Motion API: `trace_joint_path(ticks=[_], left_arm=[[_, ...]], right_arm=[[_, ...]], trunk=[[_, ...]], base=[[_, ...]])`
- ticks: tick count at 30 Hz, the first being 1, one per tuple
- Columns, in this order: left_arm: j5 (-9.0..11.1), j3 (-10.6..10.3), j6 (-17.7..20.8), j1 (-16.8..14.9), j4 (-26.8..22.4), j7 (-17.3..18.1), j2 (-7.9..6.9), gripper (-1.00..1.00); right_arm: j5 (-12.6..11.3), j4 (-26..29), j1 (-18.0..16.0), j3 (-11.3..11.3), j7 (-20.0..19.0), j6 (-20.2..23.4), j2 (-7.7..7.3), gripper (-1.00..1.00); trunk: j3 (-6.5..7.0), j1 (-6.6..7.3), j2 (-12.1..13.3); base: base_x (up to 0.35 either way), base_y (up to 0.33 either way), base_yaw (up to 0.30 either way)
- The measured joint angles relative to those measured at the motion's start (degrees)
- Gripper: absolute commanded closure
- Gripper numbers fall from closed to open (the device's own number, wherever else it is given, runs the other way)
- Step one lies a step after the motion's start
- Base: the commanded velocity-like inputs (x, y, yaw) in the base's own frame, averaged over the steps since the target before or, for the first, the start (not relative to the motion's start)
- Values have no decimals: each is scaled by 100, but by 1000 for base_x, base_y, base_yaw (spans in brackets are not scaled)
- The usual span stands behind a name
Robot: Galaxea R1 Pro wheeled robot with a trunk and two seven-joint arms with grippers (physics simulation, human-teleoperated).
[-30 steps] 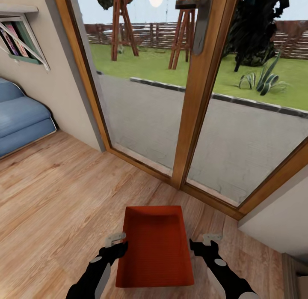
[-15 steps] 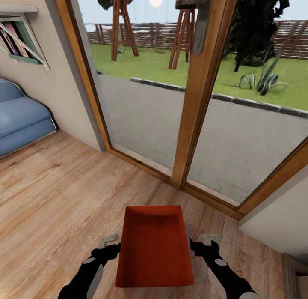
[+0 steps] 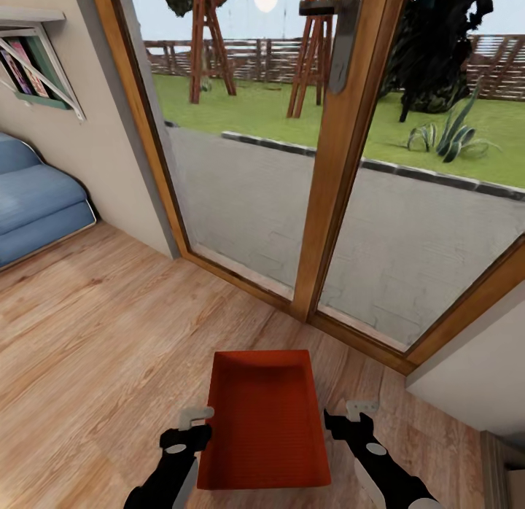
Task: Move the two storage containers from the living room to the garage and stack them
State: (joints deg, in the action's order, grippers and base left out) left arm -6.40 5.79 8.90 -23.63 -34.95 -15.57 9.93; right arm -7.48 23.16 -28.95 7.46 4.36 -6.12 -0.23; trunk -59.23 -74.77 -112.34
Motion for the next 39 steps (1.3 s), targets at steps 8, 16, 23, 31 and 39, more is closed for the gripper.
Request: trace_joint_path(ticks=[8, 16, 23, 31, 39], left_arm=[[-4, -15, 20, 0, -30, -62, 0, -100], [-6, -685, 348, -1, -71, -276, 7, -100], [32, -819, 506, 0, -81, -271, 7, -100], [47, -798, 508, 0, -75, -261, 7, -100], [49, -796, 494, 0, -73, -260, 7, -100]], right_arm=[[7, -51, 0, 5, -29, -4, 1, -100], [-16, -54, -2, -23, -47, -16, -21, -100], [24, -51, 0, 6, -204, -8, -24, -100], [44, -42, -1, 1, -235, -7, -24, -100], [35, -28, -1, -4, -250, -11, -17, -100]], trunk=[[0, 0, 0], [0, 0, 0], [0, 0, 0], [0, 0, 0], [0, 0, 0]], base=[[0, 0, 0], [0, 0, 0], [0, 0, 0], [0, 0, 0], [0, 0, 0]])
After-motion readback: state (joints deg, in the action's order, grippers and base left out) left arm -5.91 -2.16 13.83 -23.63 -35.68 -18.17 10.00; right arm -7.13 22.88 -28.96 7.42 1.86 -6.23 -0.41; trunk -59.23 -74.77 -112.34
